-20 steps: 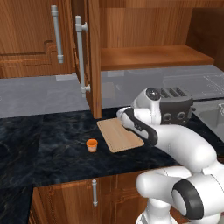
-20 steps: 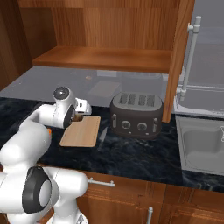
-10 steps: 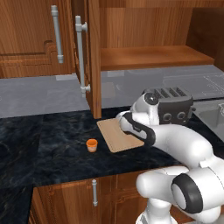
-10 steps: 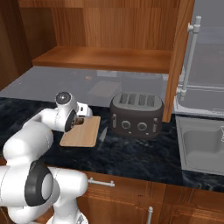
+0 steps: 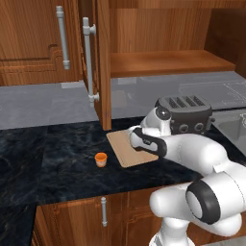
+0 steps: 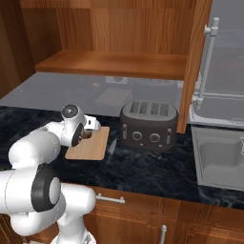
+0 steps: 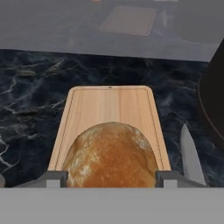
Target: Pick the bread, place it on the cutting board, pick the jam, place it on the counter, and close the cabinet.
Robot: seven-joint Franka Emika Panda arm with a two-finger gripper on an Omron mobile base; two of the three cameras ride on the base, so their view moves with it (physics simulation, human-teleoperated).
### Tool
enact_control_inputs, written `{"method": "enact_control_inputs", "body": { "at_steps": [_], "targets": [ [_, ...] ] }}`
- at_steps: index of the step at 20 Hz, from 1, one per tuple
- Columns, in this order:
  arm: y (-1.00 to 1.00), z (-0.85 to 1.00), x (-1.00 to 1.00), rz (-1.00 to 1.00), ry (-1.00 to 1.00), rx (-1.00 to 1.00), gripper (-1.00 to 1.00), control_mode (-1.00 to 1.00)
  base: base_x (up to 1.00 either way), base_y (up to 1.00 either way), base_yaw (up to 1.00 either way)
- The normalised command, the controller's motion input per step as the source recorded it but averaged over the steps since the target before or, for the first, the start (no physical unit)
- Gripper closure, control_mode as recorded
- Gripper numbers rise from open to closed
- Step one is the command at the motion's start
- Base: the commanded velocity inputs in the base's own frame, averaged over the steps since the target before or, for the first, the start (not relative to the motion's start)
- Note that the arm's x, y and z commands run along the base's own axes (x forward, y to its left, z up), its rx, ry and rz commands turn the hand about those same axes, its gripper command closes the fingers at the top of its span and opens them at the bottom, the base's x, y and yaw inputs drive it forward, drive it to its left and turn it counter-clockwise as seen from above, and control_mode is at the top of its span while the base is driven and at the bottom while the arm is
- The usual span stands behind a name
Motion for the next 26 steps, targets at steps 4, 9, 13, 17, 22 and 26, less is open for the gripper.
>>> {"method": "enact_control_inputs", "body": {
  "at_steps": [4, 9, 13, 17, 22, 26],
  "targets": [
    [0.04, -0.19, 0.09, 0.00, 0.00, 0.00, 1.00, -1.00, 0.00, 0.00, 0.00],
    [0.00, -0.17, 0.04, 0.00, 0.00, 0.00, 1.00, -1.00, 0.00, 0.00, 0.00],
    [0.01, -0.14, 0.03, 0.00, 0.00, 0.00, 1.00, -1.00, 0.00, 0.00, 0.00],
    [0.01, -0.12, 0.02, 0.00, 0.00, 0.00, 1.00, -1.00, 0.00, 0.00, 0.00],
    [0.03, -0.12, 0.03, 0.00, 0.00, 0.00, 1.00, -1.00, 0.00, 0.00, 0.00],
    [0.04, -0.13, 0.01, 0.00, 0.00, 0.00, 1.00, -1.00, 0.00, 0.00, 0.00]
  ]
}}
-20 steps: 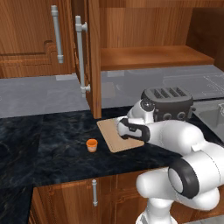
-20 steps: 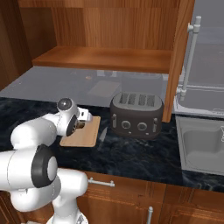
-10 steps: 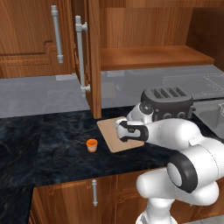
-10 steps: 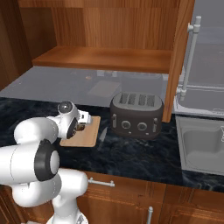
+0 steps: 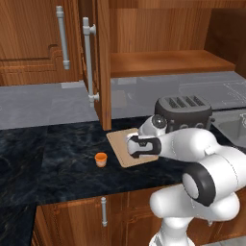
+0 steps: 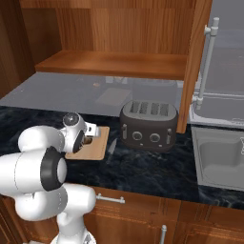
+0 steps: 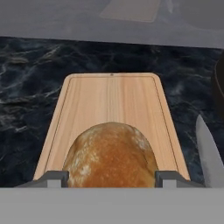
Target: Pick the bread, place it on the cutting board, pick the jam, place it on the counter, and close the cabinet.
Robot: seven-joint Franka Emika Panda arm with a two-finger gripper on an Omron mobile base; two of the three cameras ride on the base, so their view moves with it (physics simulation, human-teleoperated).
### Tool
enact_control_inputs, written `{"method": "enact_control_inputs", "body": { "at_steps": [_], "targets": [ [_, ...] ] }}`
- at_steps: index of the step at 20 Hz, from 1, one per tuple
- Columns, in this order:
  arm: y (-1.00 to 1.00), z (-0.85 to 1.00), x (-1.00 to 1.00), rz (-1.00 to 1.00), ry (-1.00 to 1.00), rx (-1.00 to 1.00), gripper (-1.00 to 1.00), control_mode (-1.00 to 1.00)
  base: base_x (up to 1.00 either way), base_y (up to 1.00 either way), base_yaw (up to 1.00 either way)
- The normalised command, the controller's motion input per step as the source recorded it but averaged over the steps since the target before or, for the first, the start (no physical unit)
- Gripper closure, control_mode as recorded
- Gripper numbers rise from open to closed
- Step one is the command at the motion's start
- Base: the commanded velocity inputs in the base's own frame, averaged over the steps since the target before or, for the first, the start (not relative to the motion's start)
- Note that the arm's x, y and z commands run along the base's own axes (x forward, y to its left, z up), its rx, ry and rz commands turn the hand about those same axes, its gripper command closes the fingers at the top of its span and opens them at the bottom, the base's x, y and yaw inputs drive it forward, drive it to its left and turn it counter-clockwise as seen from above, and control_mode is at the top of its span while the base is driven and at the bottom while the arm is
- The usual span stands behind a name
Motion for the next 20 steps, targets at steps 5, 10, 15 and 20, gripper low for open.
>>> {"method": "enact_control_inputs", "body": {
  "at_steps": [5, 10, 15, 20],
  "targets": [
    [0.04, -0.14, 0.04, 0.00, 0.00, 0.00, 1.00, -1.00, 0.00, 0.00, 0.00],
    [0.02, -0.14, 0.06, 0.00, 0.00, 0.00, 1.00, -1.00, 0.00, 0.00, 0.00],
    [0.01, -0.13, 0.04, 0.00, 0.00, 0.00, 1.00, -1.00, 0.00, 0.00, 0.00],
    [0.00, -0.10, 0.00, 0.00, 0.00, 0.00, 1.00, -1.00, 0.00, 0.00, 0.00]
  ]
}}
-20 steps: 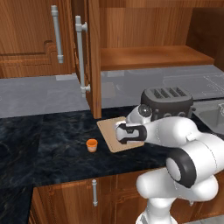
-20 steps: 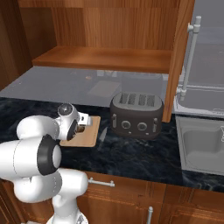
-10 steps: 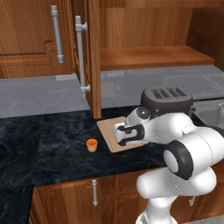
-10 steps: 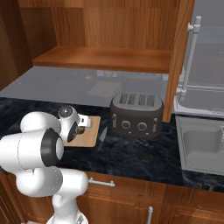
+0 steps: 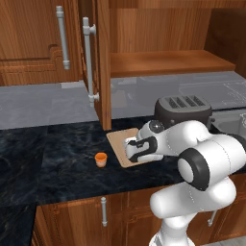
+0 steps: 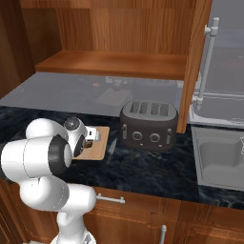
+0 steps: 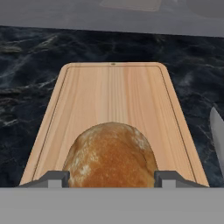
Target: Pick the bread, place it on the cutting board, pick the jam, place it on the counter, and close the cabinet.
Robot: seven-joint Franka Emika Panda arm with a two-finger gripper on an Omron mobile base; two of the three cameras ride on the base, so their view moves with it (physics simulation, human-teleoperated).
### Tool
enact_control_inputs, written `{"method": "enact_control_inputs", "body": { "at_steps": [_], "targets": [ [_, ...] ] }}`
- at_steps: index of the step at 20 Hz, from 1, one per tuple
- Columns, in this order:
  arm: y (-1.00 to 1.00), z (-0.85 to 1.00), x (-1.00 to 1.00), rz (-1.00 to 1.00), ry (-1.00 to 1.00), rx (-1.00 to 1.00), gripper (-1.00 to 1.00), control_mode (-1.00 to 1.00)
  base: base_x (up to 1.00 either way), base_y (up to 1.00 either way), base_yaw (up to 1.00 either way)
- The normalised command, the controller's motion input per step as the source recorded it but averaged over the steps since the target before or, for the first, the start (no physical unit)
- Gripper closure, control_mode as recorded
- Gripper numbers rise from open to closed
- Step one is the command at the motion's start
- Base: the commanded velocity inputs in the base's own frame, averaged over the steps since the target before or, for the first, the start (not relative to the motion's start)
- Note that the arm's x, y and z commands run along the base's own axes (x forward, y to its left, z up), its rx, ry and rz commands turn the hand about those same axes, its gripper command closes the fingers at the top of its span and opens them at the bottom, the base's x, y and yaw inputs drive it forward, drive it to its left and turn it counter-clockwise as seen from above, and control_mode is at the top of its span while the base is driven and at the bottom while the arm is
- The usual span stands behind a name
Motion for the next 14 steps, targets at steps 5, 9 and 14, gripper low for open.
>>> {"method": "enact_control_inputs", "body": {
  "at_steps": [5, 9, 14],
  "targets": [
    [0.00, -0.05, 0.00, 0.00, 0.00, 0.00, 1.00, -1.00, 0.00, 0.00, 0.00],
    [0.00, 0.00, 0.00, 0.00, 0.02, 0.00, 1.00, -1.00, 0.00, 0.00, 0.00],
    [0.00, 0.00, 0.00, 0.00, 0.03, 0.00, 1.00, -1.00, 0.00, 0.00, 0.00]
  ]
}}
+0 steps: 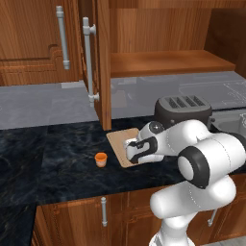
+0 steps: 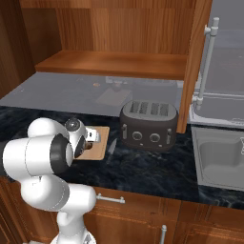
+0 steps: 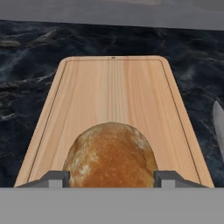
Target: Pick the bread, place it on the cutting board, pick the jam, place it on the counter, and close the cabinet.
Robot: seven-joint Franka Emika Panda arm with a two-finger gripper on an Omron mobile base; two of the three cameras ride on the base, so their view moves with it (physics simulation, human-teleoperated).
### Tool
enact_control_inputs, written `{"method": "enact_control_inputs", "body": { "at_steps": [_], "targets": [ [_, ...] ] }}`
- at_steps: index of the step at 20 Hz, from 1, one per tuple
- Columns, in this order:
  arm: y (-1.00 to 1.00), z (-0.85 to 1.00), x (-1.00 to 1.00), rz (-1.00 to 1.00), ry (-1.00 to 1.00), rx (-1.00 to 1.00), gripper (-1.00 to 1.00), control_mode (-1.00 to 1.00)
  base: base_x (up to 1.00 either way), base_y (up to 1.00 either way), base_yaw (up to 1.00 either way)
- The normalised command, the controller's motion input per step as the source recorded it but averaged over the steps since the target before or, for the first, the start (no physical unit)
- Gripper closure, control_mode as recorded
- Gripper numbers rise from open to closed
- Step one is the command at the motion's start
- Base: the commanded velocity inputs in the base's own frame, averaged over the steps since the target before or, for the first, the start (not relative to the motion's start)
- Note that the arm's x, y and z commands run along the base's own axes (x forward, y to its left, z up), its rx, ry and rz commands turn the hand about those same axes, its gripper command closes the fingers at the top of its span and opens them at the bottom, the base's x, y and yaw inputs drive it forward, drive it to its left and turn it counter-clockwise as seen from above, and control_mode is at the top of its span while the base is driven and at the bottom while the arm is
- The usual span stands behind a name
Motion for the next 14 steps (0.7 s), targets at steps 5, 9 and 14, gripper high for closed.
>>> {"method": "enact_control_inputs", "body": {
  "at_steps": [5, 9, 14],
  "targets": [
    [0.00, -0.02, 0.00, 0.00, 0.01, 0.00, 1.00, -1.00, 0.00, 0.00, 0.00],
    [0.01, -0.09, 0.00, 0.00, 0.00, 0.00, 1.00, -1.00, 0.00, 0.00, 0.00],
    [0.00, -0.09, 0.00, 0.00, 0.00, 0.00, 1.00, -1.00, 0.00, 0.00, 0.00]
  ]
}}
